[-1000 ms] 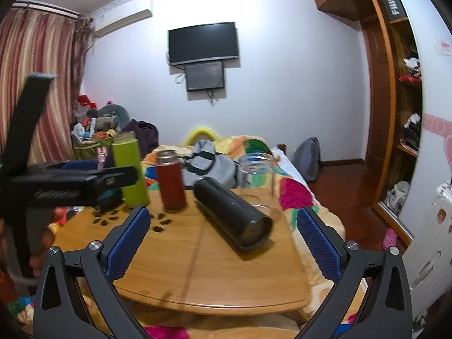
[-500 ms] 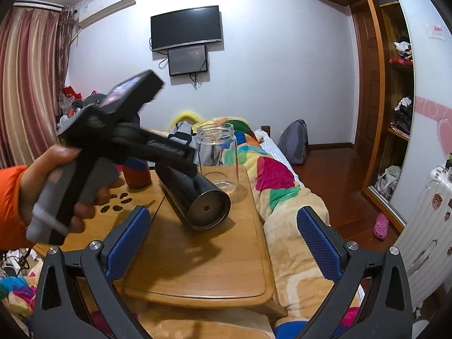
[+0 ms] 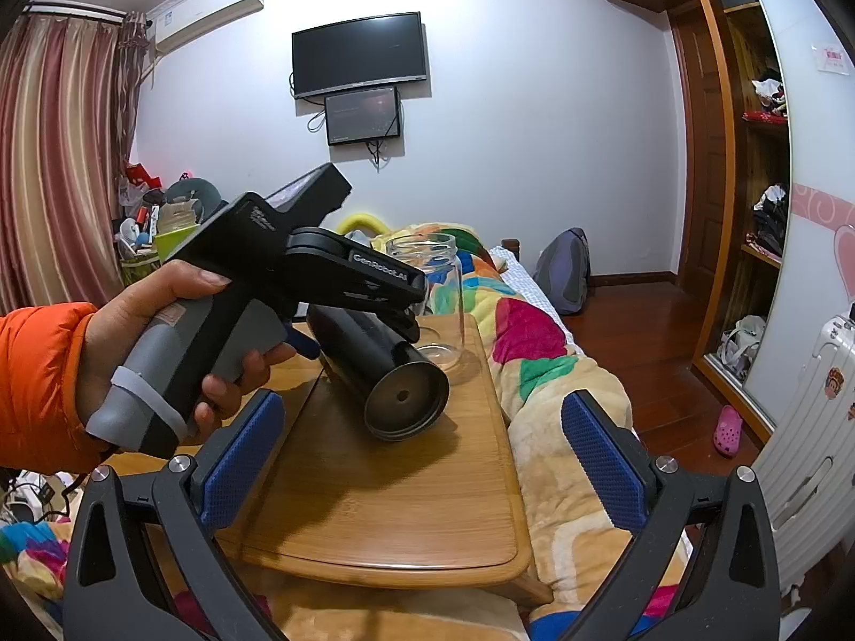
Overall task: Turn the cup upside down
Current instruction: 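Reach the left tool to the lying black tumbler and close around it, then lift the black tumbler off the table with the left tool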
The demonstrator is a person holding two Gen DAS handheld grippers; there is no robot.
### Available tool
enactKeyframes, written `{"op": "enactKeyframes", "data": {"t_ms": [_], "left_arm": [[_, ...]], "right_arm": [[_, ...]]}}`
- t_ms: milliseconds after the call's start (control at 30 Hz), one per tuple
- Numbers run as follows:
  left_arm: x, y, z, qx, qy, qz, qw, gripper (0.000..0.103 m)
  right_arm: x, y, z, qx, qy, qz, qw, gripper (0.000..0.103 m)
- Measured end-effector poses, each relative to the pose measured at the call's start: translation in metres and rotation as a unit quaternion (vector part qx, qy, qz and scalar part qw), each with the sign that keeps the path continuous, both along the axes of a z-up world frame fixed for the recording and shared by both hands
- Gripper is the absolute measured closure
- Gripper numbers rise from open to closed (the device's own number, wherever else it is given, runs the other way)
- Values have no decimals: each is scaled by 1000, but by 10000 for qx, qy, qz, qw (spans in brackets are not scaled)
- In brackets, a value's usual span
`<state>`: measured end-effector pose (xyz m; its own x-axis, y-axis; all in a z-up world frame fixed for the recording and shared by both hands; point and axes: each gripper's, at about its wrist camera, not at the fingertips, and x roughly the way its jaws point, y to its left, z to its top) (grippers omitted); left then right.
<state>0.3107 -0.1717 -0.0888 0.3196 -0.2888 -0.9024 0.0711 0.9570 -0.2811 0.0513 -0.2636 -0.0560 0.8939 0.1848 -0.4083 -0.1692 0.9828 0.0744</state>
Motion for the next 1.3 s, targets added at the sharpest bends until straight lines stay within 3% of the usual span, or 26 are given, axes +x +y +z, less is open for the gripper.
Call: {"op": "enactKeyframes", "data": {"t_ms": [67, 200, 333, 600, 900, 1033, 1300], "left_arm": [[0, -2, -4, -53, 169, 66, 9998, 9], [-1, -4, -16, 15, 513, 183, 9985, 29], [-10, 5, -15, -11, 498, 176, 9986, 35], [-54, 24, -8, 306, 297, -397, 9983, 37], [-124, 64, -4, 720, -75, -1287, 9890, 37], [-148, 88, -2, 972, -300, -1458, 9841, 37], [-184, 128, -1, 1000, -548, -1549, 9813, 37]], "right_arm": [[-1, 2, 1, 14, 2, 15, 10000, 0], [-2, 2, 3, 10, -33, 30, 10000, 0], [-4, 0, 5, 77, -75, 44, 9999, 0], [-3, 3, 3, 99, -55, 112, 9999, 0], [-4, 13, 8, 104, -42, 242, 9996, 0], [-2, 23, 8, 65, 9, 384, 9992, 0], [6, 56, 4, -158, 164, 762, 9968, 0]]}}
